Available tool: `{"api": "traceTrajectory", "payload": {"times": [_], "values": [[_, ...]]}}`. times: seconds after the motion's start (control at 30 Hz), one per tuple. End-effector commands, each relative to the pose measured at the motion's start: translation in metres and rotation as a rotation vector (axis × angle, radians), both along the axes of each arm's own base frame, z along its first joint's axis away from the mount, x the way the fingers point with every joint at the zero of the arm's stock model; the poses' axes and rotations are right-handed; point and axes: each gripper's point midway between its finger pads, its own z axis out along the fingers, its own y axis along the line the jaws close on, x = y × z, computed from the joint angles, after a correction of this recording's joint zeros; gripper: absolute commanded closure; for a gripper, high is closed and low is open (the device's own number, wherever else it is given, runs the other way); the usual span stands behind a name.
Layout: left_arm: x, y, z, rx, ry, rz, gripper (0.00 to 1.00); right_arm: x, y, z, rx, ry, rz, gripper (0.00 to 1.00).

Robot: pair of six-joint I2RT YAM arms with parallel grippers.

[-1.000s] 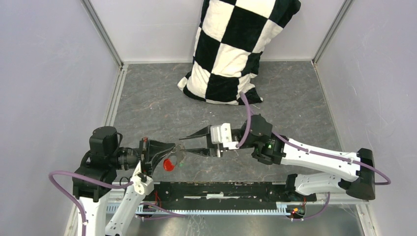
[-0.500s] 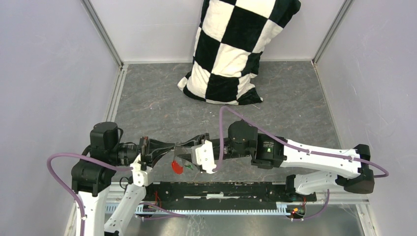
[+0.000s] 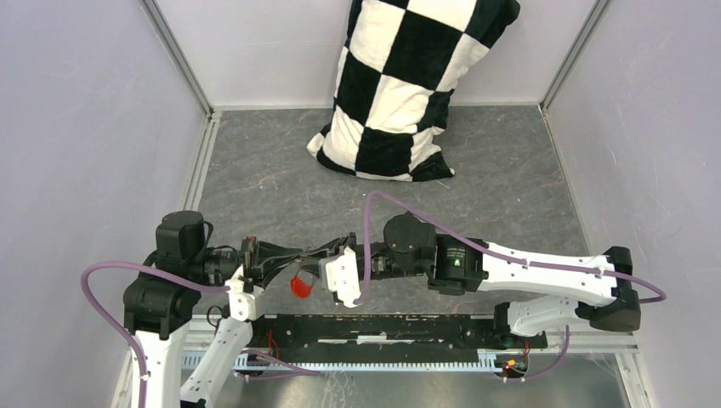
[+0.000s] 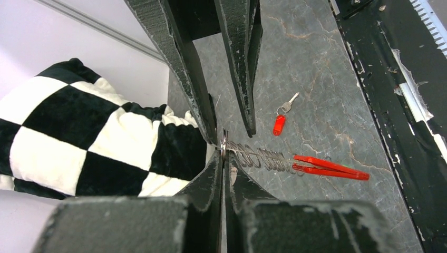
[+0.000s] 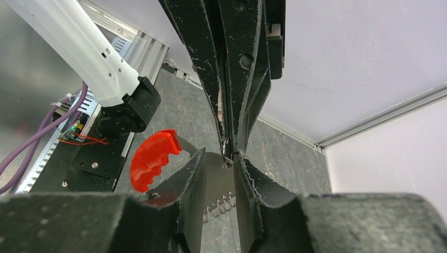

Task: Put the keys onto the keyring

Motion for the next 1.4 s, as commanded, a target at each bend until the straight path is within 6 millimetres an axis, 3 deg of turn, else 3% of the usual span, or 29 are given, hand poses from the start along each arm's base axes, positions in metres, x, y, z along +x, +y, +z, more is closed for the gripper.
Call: {"api": "traceTrajectory", "payload": {"times": [0.0,0.23,0.37,0.53,0.7,0.8,1.13,1.37], "values": [[-0.004,-0.002,0.005,-0.016,0.021,-0.014,0.98,0.001,0.007,0.034,0.084,-0.013,-0.012,0.7],[-0.006,-0.002,0.005,-0.016,0.018,-0.021,0.98,0.004,0.012,0.036,0.082,-0.015,-0.025,0.77],[-0.007,-0.002,0.006,-0.019,0.018,-0.023,0.98,0.008,0.012,0.035,0.078,-0.026,-0.045,0.99],[-0.012,-0.004,0.011,-0.041,0.041,-0.036,0.98,0.01,0.012,0.03,0.054,-0.036,-0.053,1.0],[-0.012,-0.007,0.026,-0.111,0.143,-0.012,0.68,0.01,-0.005,0.047,0.194,-0.033,-0.069,1.0],[-0.013,-0.008,0.026,-0.13,0.207,-0.002,0.62,0.006,-0.019,0.058,0.302,-0.008,-0.058,1.0],[-0.028,-0.012,0.035,-0.227,0.39,-0.005,0.71,-0.007,-0.037,0.074,0.565,0.143,0.037,1.0],[-0.029,-0.013,0.035,-0.227,0.42,-0.02,0.74,-0.012,-0.031,0.074,0.579,0.18,0.075,1.0]]}}
